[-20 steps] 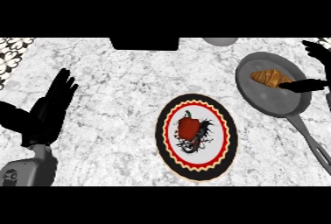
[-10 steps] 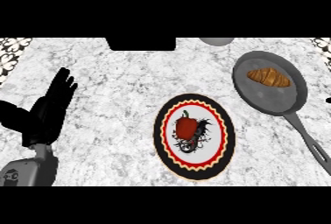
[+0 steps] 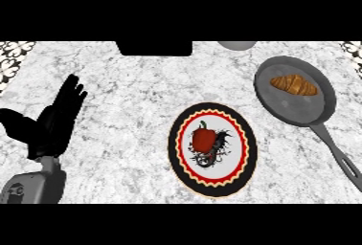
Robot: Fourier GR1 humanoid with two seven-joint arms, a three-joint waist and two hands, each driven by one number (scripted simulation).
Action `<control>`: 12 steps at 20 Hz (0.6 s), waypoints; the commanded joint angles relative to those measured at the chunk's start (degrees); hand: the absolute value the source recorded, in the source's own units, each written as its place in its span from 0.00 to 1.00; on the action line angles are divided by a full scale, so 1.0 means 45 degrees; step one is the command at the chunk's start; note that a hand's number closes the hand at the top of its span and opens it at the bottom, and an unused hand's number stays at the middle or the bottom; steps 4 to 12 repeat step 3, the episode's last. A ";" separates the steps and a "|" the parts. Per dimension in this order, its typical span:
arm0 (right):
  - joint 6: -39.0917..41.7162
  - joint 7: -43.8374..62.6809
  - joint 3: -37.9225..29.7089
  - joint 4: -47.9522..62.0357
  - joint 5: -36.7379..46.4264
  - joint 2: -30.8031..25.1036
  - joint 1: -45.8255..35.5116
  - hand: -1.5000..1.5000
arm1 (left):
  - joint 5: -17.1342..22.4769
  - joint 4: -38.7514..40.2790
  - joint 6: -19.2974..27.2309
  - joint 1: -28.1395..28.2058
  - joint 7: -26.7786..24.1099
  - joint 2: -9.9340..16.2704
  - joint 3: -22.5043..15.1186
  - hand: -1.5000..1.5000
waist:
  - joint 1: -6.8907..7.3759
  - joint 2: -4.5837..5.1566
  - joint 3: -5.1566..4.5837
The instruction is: Pick the croissant from the plate and place it in the pan
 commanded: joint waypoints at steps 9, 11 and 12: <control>0.1345 -0.0892 0.0355 -0.0216 -0.0420 -0.0396 0.0623 0.00 | 0.0332 -0.1188 -0.0248 0.0453 0.0930 0.0394 0.0219 0.50 | 0.0067 -0.0045 -0.0003; 0.1345 -0.0892 0.0355 -0.0216 -0.0420 -0.0396 0.0623 0.00 | 0.0332 -0.1188 -0.0248 0.0453 0.0930 0.0394 0.0219 0.50 | 0.0067 -0.0045 -0.0003; 0.1345 -0.0892 0.0355 -0.0216 -0.0420 -0.0396 0.0623 0.00 | 0.0332 -0.1188 -0.0248 0.0453 0.0930 0.0394 0.0219 0.50 | 0.0067 -0.0045 -0.0003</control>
